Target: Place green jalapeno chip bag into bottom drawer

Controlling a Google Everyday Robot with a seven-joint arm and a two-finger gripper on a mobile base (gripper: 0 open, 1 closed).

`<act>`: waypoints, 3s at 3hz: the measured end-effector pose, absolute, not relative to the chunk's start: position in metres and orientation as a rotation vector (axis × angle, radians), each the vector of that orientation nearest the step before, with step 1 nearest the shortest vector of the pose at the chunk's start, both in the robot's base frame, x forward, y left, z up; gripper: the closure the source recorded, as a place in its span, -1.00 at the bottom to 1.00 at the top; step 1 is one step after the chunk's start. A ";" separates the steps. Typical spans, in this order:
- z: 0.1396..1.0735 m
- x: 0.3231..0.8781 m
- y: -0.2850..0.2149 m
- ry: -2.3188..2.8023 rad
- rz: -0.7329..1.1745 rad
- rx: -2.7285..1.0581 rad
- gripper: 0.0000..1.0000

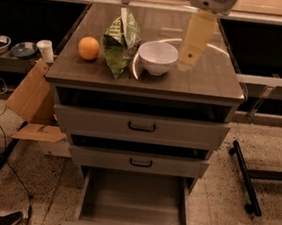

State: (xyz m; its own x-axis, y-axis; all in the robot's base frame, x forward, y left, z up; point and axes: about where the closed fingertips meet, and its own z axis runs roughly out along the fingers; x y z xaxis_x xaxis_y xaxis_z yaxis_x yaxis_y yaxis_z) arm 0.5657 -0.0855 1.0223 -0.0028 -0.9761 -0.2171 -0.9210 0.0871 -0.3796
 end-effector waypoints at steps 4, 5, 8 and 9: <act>0.993 0.616 0.076 1.812 -0.122 -1.905 -1.00; 0.972 0.638 0.090 1.935 -0.186 -1.810 -1.00; 0.959 0.651 0.082 2.030 -0.206 -1.678 -1.00; 0.940 0.682 0.067 2.108 -0.308 -1.557 -1.00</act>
Offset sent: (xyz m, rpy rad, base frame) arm 0.0286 0.0551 0.0158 0.0040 -0.0573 0.0772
